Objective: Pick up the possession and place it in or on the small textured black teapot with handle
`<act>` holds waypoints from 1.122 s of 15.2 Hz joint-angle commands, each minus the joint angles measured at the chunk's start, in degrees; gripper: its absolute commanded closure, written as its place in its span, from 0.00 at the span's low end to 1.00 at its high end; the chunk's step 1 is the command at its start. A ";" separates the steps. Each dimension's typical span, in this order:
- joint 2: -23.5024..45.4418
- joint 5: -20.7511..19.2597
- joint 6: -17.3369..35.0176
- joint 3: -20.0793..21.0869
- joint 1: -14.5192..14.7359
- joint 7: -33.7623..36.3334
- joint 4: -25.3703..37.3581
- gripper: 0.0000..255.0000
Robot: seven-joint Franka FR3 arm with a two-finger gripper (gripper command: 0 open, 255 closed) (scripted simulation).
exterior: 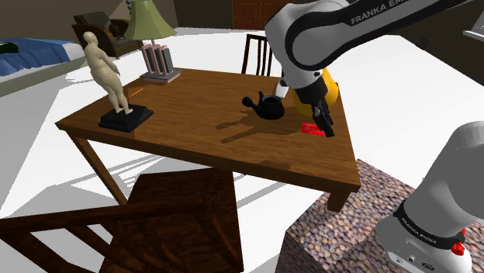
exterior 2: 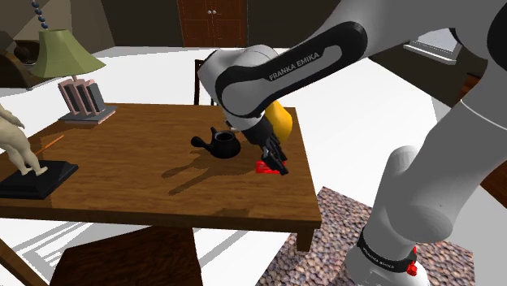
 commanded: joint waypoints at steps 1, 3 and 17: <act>-0.51 0.07 -1.80 0.05 0.04 -0.22 1.28 1.00; -0.97 0.07 -3.37 0.04 0.04 -0.48 2.42 1.00; 8.12 -2.56 -9.88 -1.37 -1.54 -3.83 18.47 1.00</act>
